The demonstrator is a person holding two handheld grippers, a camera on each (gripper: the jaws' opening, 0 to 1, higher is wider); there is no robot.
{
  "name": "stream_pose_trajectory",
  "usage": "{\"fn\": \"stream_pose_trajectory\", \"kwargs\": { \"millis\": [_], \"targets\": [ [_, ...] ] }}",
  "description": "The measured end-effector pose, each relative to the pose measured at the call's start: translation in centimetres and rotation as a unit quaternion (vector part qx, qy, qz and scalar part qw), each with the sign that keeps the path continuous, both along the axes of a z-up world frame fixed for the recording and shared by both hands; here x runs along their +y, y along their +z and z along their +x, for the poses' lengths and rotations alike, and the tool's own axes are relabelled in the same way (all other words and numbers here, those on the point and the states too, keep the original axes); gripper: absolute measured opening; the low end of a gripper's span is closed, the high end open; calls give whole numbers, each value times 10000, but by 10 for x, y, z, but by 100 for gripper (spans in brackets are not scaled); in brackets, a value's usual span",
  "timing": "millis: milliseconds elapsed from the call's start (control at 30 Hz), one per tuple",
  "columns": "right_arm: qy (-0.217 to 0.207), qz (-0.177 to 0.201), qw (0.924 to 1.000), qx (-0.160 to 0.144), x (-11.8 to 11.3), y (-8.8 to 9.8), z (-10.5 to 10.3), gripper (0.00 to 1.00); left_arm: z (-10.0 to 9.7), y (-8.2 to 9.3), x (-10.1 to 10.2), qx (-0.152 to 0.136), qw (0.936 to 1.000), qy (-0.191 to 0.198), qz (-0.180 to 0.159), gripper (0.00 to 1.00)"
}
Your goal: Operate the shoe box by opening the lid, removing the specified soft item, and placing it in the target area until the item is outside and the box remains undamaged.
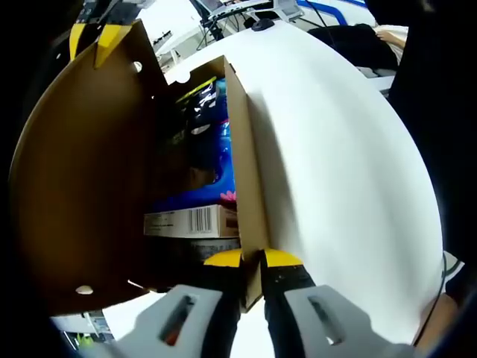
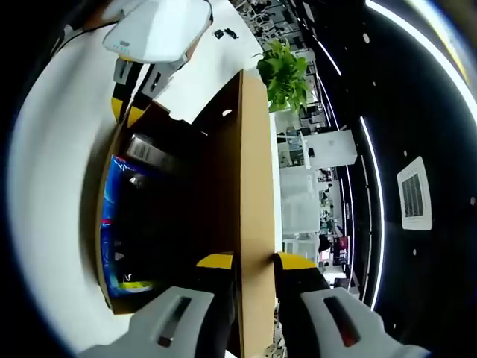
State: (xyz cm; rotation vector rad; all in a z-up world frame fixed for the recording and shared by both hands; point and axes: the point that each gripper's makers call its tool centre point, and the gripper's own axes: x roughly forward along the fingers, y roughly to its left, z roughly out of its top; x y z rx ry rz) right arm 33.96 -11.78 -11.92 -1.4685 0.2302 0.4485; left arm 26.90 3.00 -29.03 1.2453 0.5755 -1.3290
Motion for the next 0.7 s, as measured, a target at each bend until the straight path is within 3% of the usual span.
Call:
{"fn": "stream_pose_trajectory", "kwargs": {
  "millis": [700],
  "targets": [
    [-78, -139, 9985, -531, -2, 5, 15, 14, -1, -3, 1, 37, 10000, 50, 38, 8]
  ]
}}
